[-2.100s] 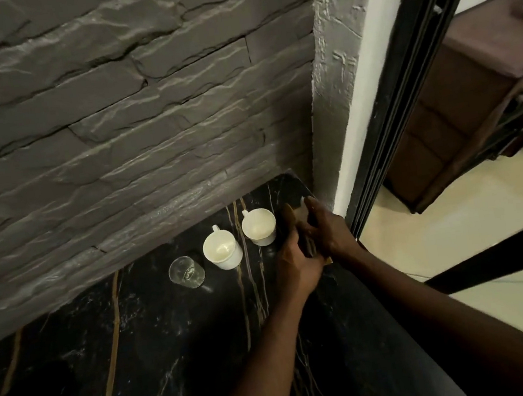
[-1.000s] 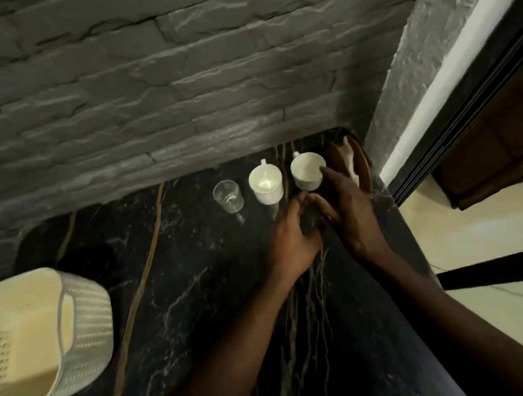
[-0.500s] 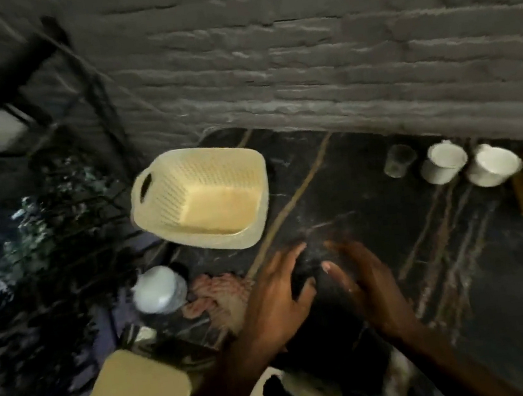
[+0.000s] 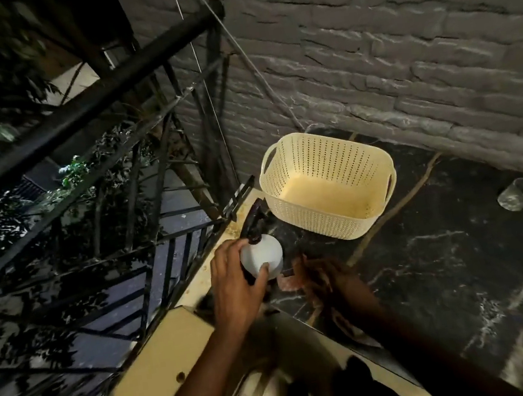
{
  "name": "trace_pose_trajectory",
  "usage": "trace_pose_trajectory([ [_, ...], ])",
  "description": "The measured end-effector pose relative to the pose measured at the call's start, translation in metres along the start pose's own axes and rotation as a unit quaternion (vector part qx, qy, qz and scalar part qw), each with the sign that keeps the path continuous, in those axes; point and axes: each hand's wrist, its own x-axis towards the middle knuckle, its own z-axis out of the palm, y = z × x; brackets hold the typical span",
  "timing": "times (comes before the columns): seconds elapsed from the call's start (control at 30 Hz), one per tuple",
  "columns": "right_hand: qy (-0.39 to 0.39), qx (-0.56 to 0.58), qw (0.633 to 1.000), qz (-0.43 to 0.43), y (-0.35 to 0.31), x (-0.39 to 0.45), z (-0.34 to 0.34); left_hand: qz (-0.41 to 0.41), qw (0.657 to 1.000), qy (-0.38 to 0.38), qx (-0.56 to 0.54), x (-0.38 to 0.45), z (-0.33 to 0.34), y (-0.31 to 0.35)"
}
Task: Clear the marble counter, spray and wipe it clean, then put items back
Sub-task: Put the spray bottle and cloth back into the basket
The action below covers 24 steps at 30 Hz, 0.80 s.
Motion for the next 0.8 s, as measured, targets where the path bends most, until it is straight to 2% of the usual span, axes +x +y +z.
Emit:
trace_pose_trajectory([
  [0.07, 0.042, -0.070, 0.996, -0.023, 0.008, 0.012, 0.011, -0.058, 0.998, 0.010, -0.024, 0.003, 0.009, -0.010],
  [0.13, -0.052, -0.100, 0.993, -0.024, 0.017, 0.031, 0.028, -0.104, 0.992, 0.007, -0.069, 0.005, 0.020, -0.017],
  [0.17, -0.045, -0.181, 0.981, -0.044, 0.028, 0.042, 0.040, -0.118, 0.989, 0.000, -0.090, 0.007, 0.025, -0.018],
  [0.23, -0.072, -0.252, 0.964, -0.045, 0.031, 0.050, 0.050, -0.131, 0.986, -0.035, -0.094, 0.012, 0.035, -0.020],
  [0.37, -0.080, -0.279, 0.957, -0.027, 0.022, 0.049, 0.050, -0.102, 0.989, -0.101, -0.033, 0.018, 0.052, -0.030],
  [0.47, -0.098, -0.323, 0.941, 0.014, 0.027, 0.035, 0.050, -0.103, 0.988, -0.117, -0.010, 0.025, 0.061, -0.037],
  [0.57, -0.131, -0.304, 0.941, 0.062, 0.041, 0.033, 0.053, -0.119, 0.983, -0.140, 0.014, 0.035, 0.067, -0.036],
  [0.8, -0.136, -0.304, 0.943, 0.022, 0.042, 0.051, 0.047, -0.142, 0.982, -0.117, 0.035, 0.034, 0.067, -0.024],
])
